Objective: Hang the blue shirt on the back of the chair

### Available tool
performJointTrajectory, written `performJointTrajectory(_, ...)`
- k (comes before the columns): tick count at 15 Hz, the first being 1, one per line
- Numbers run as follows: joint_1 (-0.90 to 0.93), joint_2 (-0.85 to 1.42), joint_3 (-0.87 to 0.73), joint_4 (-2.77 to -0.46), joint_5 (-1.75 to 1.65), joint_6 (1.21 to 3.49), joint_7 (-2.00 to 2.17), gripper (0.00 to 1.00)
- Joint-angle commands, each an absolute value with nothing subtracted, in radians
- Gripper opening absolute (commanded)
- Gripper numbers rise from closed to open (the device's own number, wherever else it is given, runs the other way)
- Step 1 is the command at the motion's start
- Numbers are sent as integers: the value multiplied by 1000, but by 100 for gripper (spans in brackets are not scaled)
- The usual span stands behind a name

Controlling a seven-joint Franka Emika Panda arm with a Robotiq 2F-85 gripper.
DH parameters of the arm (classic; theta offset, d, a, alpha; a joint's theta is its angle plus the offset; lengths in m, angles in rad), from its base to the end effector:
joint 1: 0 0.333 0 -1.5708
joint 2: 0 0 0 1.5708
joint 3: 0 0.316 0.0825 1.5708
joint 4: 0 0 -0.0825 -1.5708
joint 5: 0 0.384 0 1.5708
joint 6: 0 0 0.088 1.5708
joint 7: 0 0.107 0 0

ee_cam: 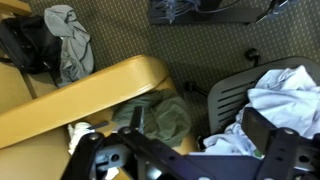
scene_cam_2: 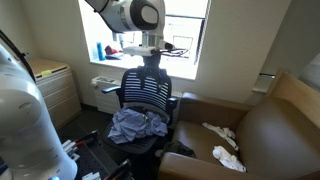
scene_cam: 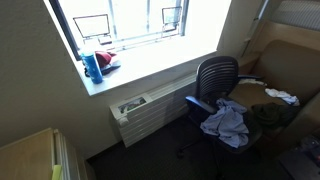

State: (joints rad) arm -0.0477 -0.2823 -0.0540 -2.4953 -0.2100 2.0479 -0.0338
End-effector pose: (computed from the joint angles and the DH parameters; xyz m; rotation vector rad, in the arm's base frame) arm 0.4148 -0.0535 0.3762 2.9778 0.0709 -0.2609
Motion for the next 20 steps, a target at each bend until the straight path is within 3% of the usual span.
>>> performJointTrajectory(1,20,-116,2,-2399,-205,2059,-110,100)
performJointTrajectory(3,-32,-4,3,-2308,-435,2088,-4,100)
performJointTrajectory(4,16,-135,17,-2416,-337,2078,-2,100)
performJointTrajectory(9,-1,37,6,-2326,-420,2091,40,100)
performJointTrajectory(13,66,159,69,-2356,-232,2126,49,100)
performJointTrajectory(17,155,275,126,-2353,-208,2284,158,100)
performJointTrajectory(20,188,283,121,-2352,-216,2280,184,100)
